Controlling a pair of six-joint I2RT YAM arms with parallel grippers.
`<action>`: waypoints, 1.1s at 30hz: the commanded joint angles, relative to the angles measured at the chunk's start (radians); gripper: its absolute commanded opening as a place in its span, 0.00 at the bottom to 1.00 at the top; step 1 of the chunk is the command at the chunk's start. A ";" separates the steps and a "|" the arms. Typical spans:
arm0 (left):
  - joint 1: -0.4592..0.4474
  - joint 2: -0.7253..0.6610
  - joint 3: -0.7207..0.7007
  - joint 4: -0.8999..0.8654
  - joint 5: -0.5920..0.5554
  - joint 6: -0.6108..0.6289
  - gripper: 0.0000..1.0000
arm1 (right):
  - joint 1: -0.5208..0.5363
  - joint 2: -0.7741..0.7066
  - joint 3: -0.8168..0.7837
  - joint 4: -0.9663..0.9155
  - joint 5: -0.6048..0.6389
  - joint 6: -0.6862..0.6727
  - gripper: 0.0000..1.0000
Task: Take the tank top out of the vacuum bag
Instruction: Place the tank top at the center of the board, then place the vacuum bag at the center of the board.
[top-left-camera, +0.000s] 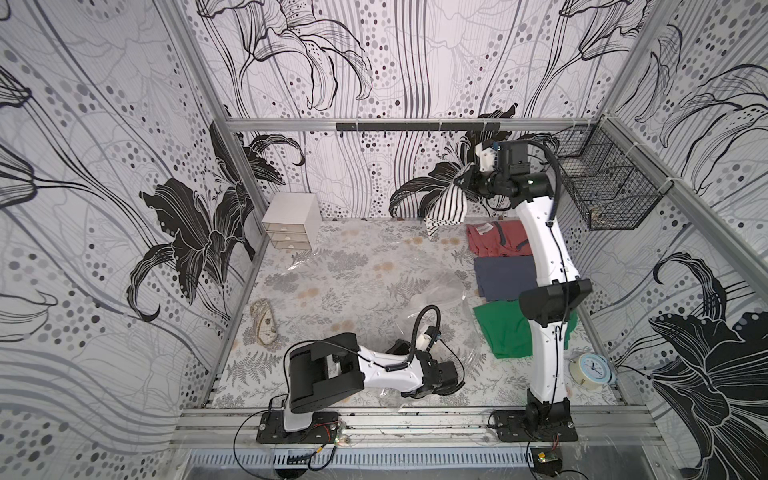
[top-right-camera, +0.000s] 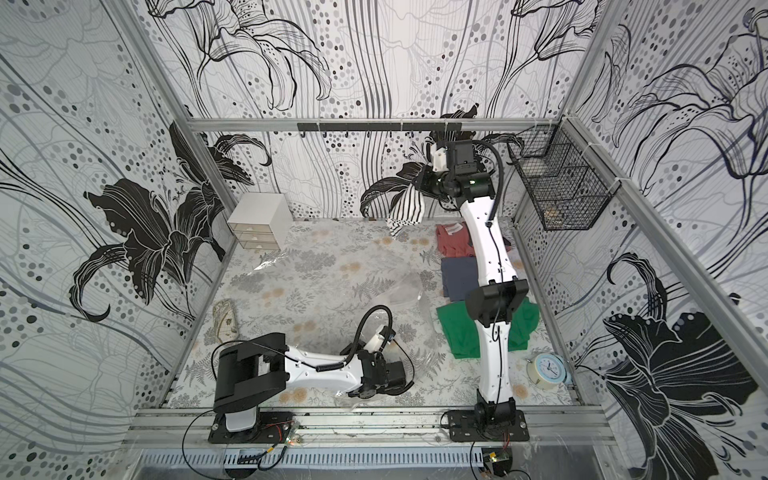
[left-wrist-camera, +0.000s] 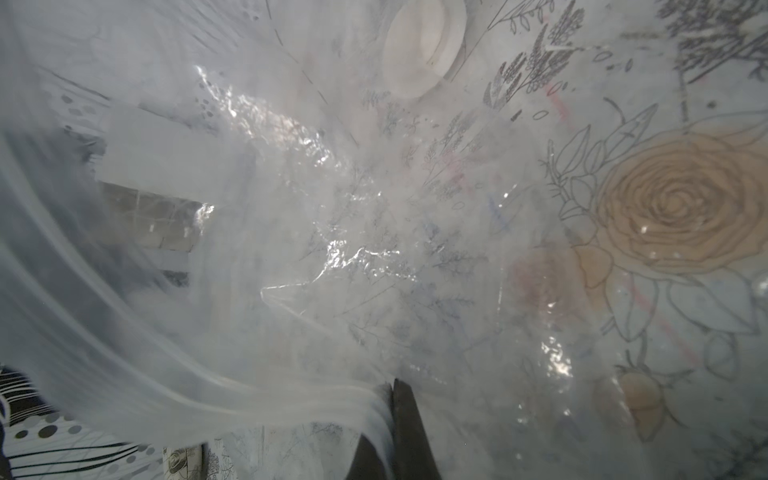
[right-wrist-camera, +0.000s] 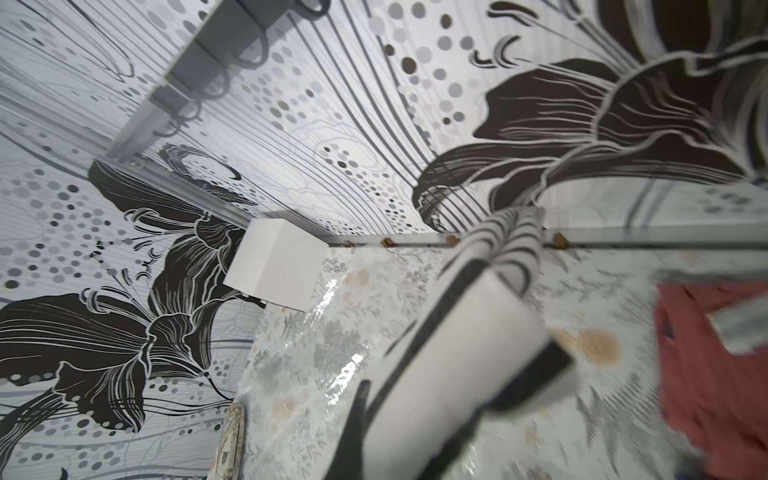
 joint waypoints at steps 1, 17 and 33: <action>0.000 0.023 0.036 -0.067 -0.028 -0.053 0.00 | 0.033 0.172 0.091 0.353 -0.182 0.211 0.00; 0.000 0.040 0.084 -0.116 -0.072 -0.046 0.00 | -0.152 0.496 0.024 0.284 -0.331 0.159 0.01; 0.109 0.055 0.123 -0.124 -0.016 -0.083 0.00 | -0.188 0.377 0.085 0.151 -0.101 0.067 1.00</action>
